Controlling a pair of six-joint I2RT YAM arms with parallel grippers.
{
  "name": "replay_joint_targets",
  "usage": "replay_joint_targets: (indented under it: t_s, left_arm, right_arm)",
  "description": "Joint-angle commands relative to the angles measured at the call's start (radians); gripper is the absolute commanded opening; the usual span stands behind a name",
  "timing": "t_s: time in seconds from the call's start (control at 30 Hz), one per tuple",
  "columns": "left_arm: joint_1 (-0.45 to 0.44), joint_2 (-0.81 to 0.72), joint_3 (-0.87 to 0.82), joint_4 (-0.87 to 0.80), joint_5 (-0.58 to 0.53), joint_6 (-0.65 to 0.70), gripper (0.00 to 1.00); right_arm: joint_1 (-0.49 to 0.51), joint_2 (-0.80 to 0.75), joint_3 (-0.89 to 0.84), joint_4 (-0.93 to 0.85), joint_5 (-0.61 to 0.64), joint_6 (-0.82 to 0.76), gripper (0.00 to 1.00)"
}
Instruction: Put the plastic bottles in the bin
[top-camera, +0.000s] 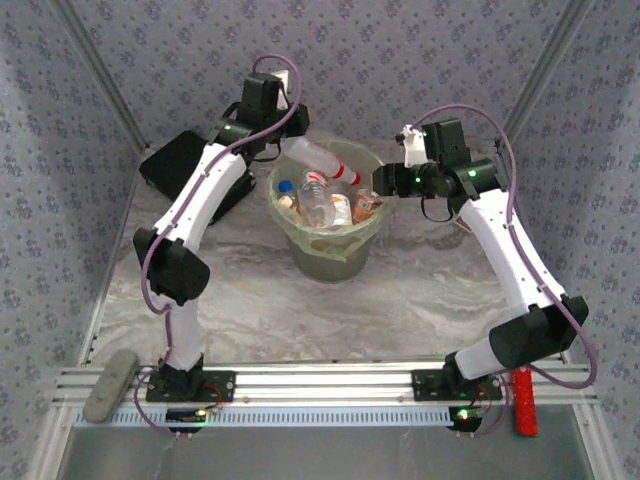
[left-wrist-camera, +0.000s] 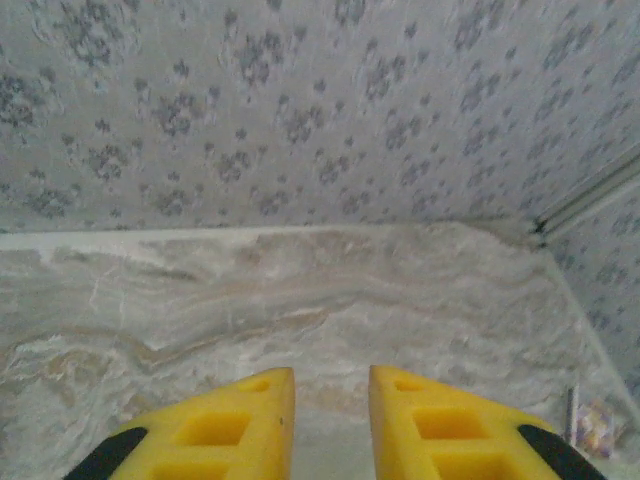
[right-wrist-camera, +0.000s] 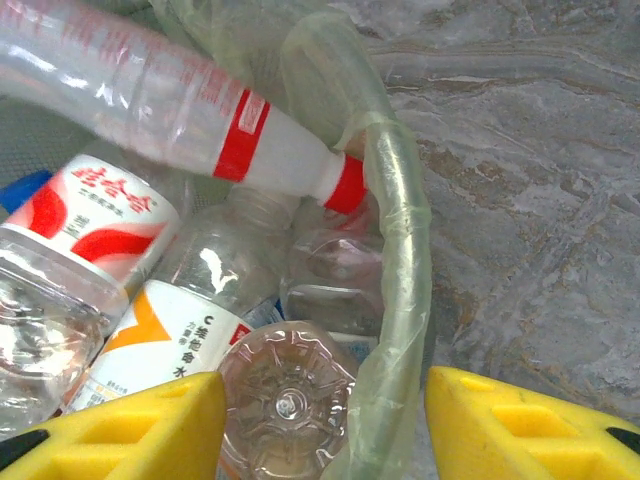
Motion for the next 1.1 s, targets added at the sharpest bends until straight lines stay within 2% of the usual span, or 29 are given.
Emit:
replay_joint_targets:
  t_s: [0.0, 0.1, 0.37, 0.63, 0.7, 0.87, 0.97, 1.07]
  left_arm:
    - [-0.035, -0.046, 0.008, -0.075, 0.022, 0.06, 0.22]
    - [-0.052, -0.093, -0.061, -0.131, 0.014, 0.081, 0.17]
    - [-0.092, -0.308, -0.437, 0.032, -0.035, 0.024, 0.18]
    - [-0.087, -0.309, -0.417, 0.027, -0.04, 0.029, 0.19]
    - [-0.087, -0.308, -0.422, 0.028, -0.043, 0.031, 0.2]
    - [-0.085, -0.316, -0.442, 0.048, -0.053, 0.028, 0.2]
    - [-0.086, -0.319, -0.448, 0.047, -0.06, 0.025, 0.2]
    - [-0.083, -0.329, -0.468, 0.05, -0.075, 0.027, 0.2]
  right_arm:
    - [-0.006, -0.025, -0.005, 0.01, -0.013, -0.006, 0.57]
    - [-0.009, -0.026, -0.007, 0.014, -0.011, -0.009, 0.57]
    - [-0.014, -0.011, -0.013, 0.046, -0.028, 0.002, 0.56]
    - [-0.01, -0.052, 0.143, 0.031, -0.012, -0.022, 0.56]
    - [0.029, -0.053, 0.195, 0.033, -0.021, -0.033, 0.56]
    - [0.201, 0.02, 0.294, 0.01, 0.093, -0.104, 0.61]
    - [0.255, 0.066, 0.283, 0.012, 0.146, -0.113, 0.63]
    - [0.275, 0.064, 0.211, 0.026, 0.259, -0.112, 0.62]
